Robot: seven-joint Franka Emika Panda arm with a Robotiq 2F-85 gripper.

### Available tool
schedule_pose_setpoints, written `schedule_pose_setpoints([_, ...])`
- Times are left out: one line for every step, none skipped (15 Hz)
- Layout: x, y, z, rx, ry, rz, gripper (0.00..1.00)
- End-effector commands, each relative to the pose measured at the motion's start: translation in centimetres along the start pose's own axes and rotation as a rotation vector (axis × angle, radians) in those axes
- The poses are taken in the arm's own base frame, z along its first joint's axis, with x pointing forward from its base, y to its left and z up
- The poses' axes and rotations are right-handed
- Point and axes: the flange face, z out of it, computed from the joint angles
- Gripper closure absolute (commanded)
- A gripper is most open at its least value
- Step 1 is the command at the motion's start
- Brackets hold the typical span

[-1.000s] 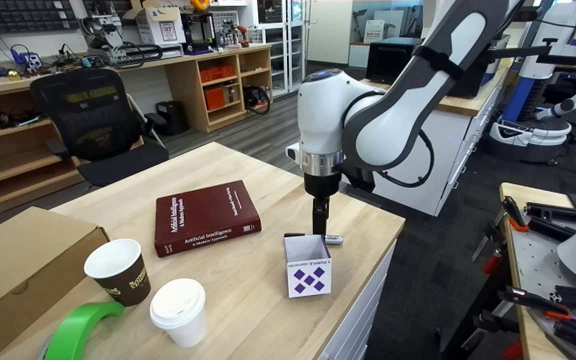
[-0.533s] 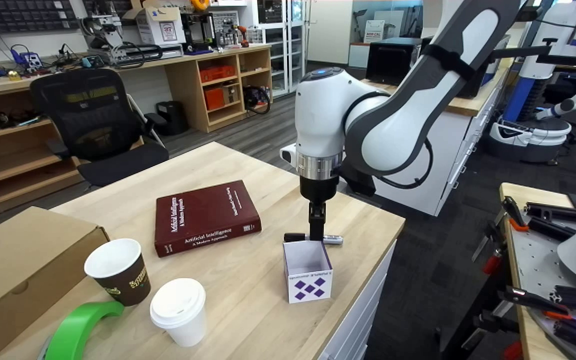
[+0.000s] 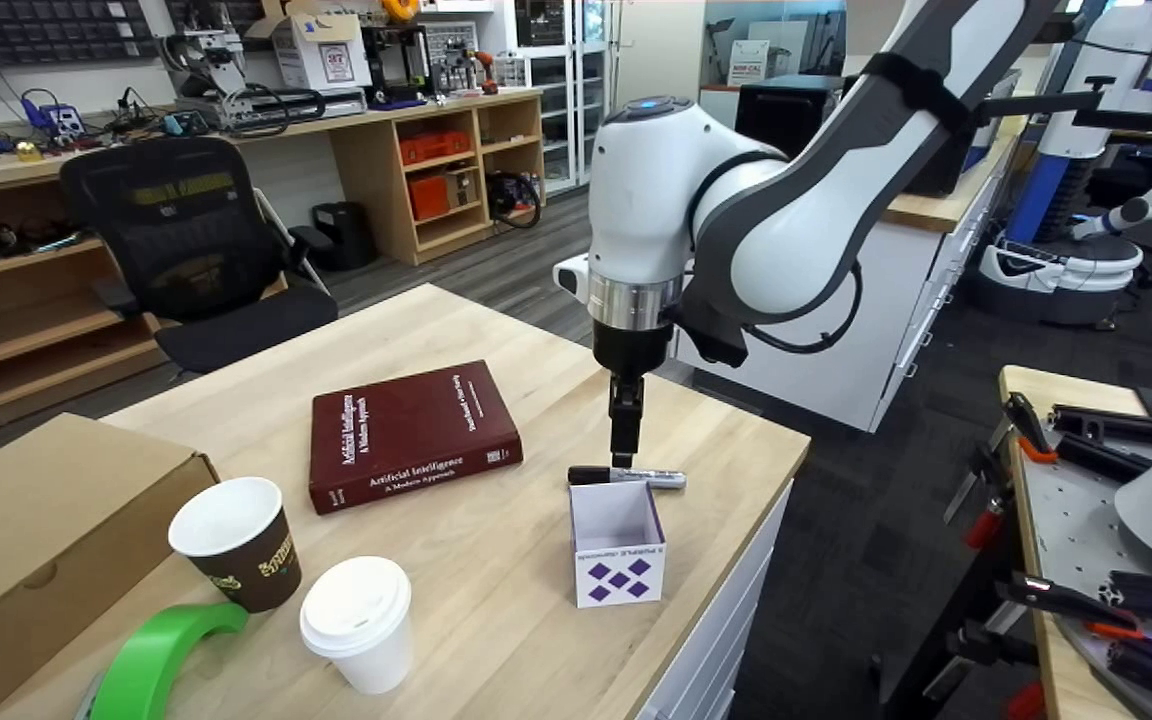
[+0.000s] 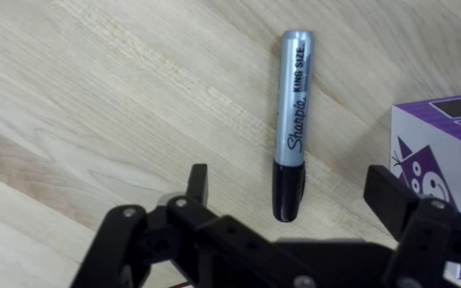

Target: Place the black marker inside the purple and white box

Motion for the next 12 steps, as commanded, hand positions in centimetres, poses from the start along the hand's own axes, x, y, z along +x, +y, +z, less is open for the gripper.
schedule_pose_setpoints([-1.0, 1.1, -0.5, -0.021, 0.011, 0.033, 0.00])
schedule_pose_setpoints([-1.0, 1.3, -0.2, -0.017, 0.005, 0.038, 0.00])
schedule_pose_setpoints([-1.0, 1.3, 0.3, -0.009, -0.003, 0.037, 0.00])
schedule_pose_setpoints([-1.0, 1.3, 0.6, -0.001, -0.008, 0.036, 0.00])
schedule_pose_setpoints([-1.1, 1.1, 1.0, 0.005, -0.016, 0.034, 0.00])
schedule_pose_setpoints([-1.3, 1.0, 1.3, 0.008, -0.022, 0.032, 0.00])
schedule_pose_setpoints([-1.4, 0.8, 1.6, 0.010, -0.027, 0.029, 0.00])
schedule_pose_setpoints([-1.5, 0.8, 1.9, 0.011, -0.030, 0.026, 0.00])
schedule_pose_setpoints([-1.6, 0.7, 2.2, 0.013, -0.035, 0.025, 0.00])
schedule_pose_setpoints([-1.7, 0.6, 2.4, 0.014, -0.038, 0.024, 0.00])
schedule_pose_setpoints([-1.8, 0.6, 2.6, 0.016, -0.042, 0.023, 0.00])
schedule_pose_setpoints([-1.9, 0.5, 2.7, 0.017, -0.044, 0.022, 0.00])
